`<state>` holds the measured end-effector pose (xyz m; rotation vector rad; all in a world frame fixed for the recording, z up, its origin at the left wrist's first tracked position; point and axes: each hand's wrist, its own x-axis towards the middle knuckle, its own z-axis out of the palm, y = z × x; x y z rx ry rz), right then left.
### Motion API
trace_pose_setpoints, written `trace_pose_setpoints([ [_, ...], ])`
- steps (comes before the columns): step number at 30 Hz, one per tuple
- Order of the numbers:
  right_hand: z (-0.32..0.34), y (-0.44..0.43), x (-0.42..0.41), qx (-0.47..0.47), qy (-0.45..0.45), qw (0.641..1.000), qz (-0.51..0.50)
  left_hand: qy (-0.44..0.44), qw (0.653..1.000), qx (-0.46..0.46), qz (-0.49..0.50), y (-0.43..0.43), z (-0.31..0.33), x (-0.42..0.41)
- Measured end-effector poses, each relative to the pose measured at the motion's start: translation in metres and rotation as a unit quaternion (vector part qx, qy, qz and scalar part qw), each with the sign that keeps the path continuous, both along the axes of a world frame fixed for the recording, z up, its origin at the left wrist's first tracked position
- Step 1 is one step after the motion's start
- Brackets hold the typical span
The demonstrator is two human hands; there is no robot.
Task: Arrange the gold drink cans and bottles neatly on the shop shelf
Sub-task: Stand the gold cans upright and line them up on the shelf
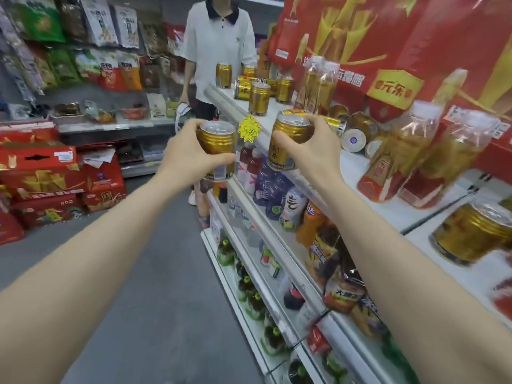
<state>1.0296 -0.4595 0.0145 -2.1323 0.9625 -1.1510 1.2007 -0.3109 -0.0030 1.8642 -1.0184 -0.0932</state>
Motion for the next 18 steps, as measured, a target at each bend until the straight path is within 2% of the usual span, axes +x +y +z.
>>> trace_pose_setpoints([
  [9, 0.008, -0.076, 0.103, -0.007, 0.022, 0.994, -0.108, -0.010, 0.995, 0.018, -0.101, -0.120, 0.003, 0.132],
  [18, 0.035, -0.150, 0.163, -0.007, 0.002, 0.976, -0.217, 0.024, 0.982, -0.054, -0.182, -0.234, 0.037, 0.214],
])
